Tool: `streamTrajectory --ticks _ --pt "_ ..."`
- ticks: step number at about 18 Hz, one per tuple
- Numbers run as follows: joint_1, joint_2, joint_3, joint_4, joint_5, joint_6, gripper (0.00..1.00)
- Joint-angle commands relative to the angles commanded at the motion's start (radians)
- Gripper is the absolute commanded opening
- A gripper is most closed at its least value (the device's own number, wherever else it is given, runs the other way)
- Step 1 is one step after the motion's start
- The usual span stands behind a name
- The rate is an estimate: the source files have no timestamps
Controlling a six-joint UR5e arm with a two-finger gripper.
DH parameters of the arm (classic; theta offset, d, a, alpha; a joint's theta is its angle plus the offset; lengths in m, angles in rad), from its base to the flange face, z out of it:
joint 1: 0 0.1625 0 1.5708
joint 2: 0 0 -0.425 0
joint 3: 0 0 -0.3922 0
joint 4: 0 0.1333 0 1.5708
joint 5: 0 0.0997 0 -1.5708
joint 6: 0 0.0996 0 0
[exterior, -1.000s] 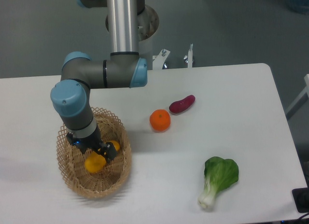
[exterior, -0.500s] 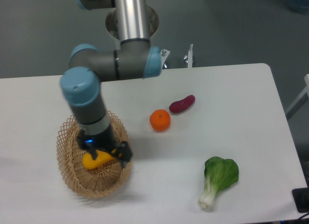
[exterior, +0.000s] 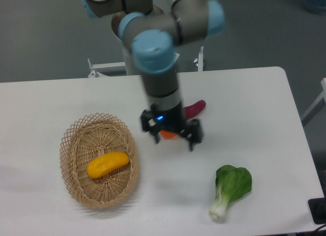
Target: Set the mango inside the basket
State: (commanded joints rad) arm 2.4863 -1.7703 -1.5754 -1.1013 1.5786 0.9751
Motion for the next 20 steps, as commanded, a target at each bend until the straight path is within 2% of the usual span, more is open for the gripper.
streamTrajectory --ticks 3,5,20 --pt "0.065 0.025 -0.003 -0.051 -0.014 0.126 1.00" --pt "0.095 0.026 -0.002 -0.065 -0.015 0.204 1.00" --pt "0.126 0.034 0.000 -0.065 -0.026 0.214 1.00"
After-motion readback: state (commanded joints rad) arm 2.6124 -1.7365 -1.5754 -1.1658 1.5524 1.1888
